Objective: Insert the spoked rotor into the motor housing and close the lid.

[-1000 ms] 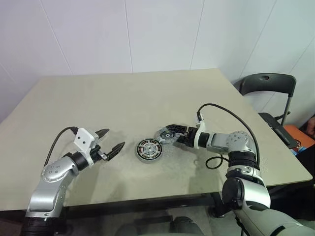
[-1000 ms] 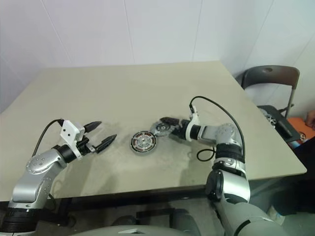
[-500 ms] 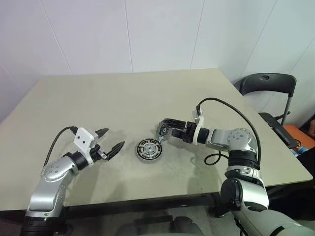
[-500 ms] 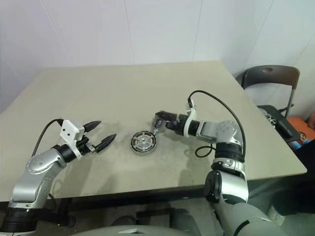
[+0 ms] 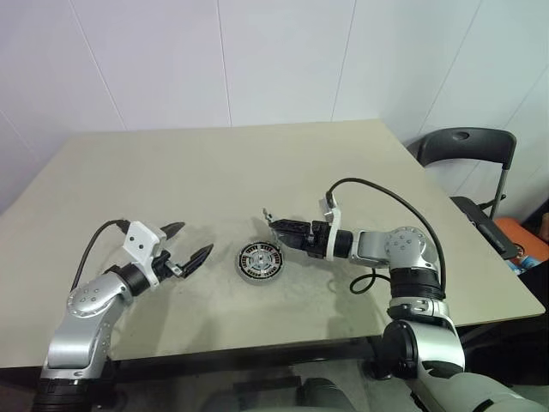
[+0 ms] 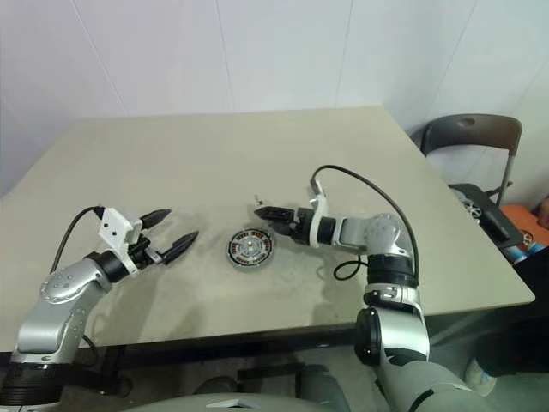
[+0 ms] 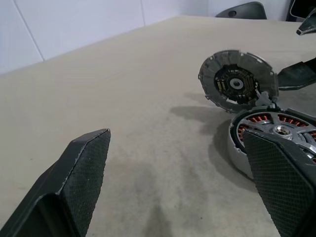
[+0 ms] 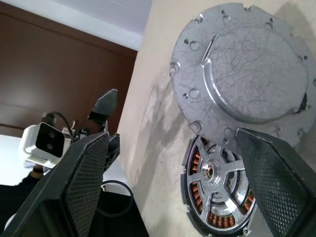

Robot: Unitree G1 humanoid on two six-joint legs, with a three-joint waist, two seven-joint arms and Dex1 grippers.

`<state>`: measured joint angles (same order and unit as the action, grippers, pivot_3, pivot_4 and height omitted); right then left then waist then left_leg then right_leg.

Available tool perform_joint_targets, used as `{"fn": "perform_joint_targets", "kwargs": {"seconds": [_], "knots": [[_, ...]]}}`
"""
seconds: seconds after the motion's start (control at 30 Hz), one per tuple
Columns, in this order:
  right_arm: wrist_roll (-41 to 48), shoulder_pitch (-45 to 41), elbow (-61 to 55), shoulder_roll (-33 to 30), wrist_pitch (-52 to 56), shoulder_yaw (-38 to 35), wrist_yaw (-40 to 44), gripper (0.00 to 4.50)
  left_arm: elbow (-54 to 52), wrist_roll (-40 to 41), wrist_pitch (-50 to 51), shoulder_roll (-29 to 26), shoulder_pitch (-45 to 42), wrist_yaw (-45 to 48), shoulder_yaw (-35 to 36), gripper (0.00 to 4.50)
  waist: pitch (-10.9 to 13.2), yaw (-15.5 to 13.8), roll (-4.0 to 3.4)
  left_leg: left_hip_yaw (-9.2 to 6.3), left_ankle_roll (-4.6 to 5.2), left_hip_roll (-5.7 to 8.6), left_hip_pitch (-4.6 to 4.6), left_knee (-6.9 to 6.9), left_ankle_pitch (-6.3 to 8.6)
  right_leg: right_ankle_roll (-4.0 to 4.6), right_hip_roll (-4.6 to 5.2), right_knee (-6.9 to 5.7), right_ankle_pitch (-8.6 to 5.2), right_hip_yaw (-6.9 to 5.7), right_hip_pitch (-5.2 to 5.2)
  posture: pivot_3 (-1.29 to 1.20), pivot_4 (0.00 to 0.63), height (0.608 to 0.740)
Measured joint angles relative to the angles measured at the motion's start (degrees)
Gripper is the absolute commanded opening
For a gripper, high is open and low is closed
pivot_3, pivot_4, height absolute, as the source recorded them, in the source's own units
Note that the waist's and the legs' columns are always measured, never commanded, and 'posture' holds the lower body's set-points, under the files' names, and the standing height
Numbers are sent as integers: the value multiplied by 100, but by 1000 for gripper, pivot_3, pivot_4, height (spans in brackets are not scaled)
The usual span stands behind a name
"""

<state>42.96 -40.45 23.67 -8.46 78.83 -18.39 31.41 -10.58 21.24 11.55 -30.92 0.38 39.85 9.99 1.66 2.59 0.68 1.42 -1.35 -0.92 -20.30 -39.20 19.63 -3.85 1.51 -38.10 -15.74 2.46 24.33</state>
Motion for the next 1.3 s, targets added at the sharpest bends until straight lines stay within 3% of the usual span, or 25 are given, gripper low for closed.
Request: {"fn": "perform_joint_targets", "kwargs": {"seconds": [0.47,0.97,1.3], "knots": [[-618,-3,538,-170,-1272,426,69,4301,145,-1,-91,-3,-21,65,9,4500,0,3,0,0,0,0,-1,1,0,0,0,0,0,0,1,0,0,740],[-967,-292,1426,86,-1952,593,35,4301,145,-2,-98,-5,-57,53,32,4500,0,3,0,0,0,0,-1,1,0,0,4,0,0,0,2,0,0,740],[-555,-281,1184,187,-1871,225,280,4301,144,-1,-97,-6,-60,2,36,4500,1,2,-2,-1,1,-1,-4,2,1,0,5,0,0,0,6,0,0,740]]}}
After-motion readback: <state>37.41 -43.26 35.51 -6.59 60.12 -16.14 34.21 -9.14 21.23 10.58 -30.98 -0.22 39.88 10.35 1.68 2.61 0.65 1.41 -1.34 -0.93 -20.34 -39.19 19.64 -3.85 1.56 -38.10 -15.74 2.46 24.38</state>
